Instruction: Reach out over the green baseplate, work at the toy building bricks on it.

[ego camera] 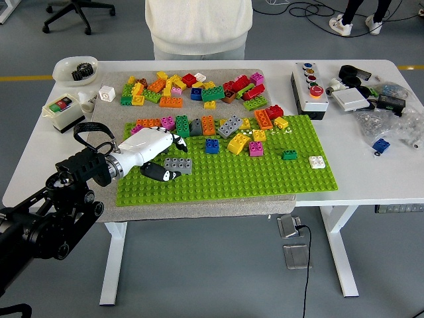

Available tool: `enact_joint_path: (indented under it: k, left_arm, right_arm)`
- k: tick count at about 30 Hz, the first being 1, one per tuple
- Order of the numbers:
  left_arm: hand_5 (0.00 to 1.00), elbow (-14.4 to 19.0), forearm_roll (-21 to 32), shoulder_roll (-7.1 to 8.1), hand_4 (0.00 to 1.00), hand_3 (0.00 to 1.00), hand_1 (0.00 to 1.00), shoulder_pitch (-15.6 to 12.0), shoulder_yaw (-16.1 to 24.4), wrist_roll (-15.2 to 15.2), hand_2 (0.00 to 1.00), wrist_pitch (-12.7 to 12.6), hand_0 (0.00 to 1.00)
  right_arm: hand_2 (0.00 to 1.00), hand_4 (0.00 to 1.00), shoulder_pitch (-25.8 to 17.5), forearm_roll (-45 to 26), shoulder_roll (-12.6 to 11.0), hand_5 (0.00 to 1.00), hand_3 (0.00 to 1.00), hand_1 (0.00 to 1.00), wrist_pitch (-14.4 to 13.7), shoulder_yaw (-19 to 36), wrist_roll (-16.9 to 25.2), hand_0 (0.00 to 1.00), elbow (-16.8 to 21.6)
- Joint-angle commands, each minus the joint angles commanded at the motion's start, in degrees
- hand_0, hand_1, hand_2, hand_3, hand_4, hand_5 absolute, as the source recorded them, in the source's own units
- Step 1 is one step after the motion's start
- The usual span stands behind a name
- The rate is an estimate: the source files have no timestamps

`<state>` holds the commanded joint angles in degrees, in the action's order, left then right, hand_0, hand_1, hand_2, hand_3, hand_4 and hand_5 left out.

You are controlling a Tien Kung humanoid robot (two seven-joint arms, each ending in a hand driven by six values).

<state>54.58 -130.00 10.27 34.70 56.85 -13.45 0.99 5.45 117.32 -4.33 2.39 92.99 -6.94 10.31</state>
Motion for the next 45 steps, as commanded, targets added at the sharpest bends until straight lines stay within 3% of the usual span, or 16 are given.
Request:
enact_joint_path:
  k: [36,37,42,43,45]
  left_arm:
    - [0.184,-6.98,0.0,-1.7,0.706,0.614,0.778,2.86,-3.55,0.19,0.633,-0.58,0.86]
    - [0.14,-7.05,0.0,-1.74,0.571,0.551,0.733,2.87,-3.65,0.2,0.553,-0.77,0.834]
    - [0.14,-7.04,0.0,-1.92,0.571,0.551,0.733,2.99,-3.77,0.27,0.553,-1.75,0.834]
    - [0.213,-6.97,0.0,-1.96,0.489,0.521,0.629,3.03,-3.78,0.32,0.52,-2.04,0.767]
    - [0.213,-6.8,0.0,-2.01,0.489,0.521,0.629,3.06,-3.74,0.52,0.52,-2.47,0.767]
  right_arm:
    - [0.612,0.703,0.07,0.1,-0.04,0.519,0.516,0.609,0.13,-0.14,0.02,0.728,0.0]
    - [0.612,0.704,0.04,0.1,-0.04,0.521,0.516,0.609,0.13,-0.14,0.03,0.729,0.0]
    - [0.612,0.704,-0.01,0.19,-0.06,0.521,0.516,0.609,0.14,-0.16,0.04,0.729,0.0]
    - [0.613,0.705,-0.01,0.25,-0.07,0.522,0.517,0.609,0.15,-0.16,0.04,0.729,0.0]
    - [0.613,0.705,-0.01,0.31,-0.07,0.522,0.517,0.609,0.17,-0.13,0.03,0.729,0.0]
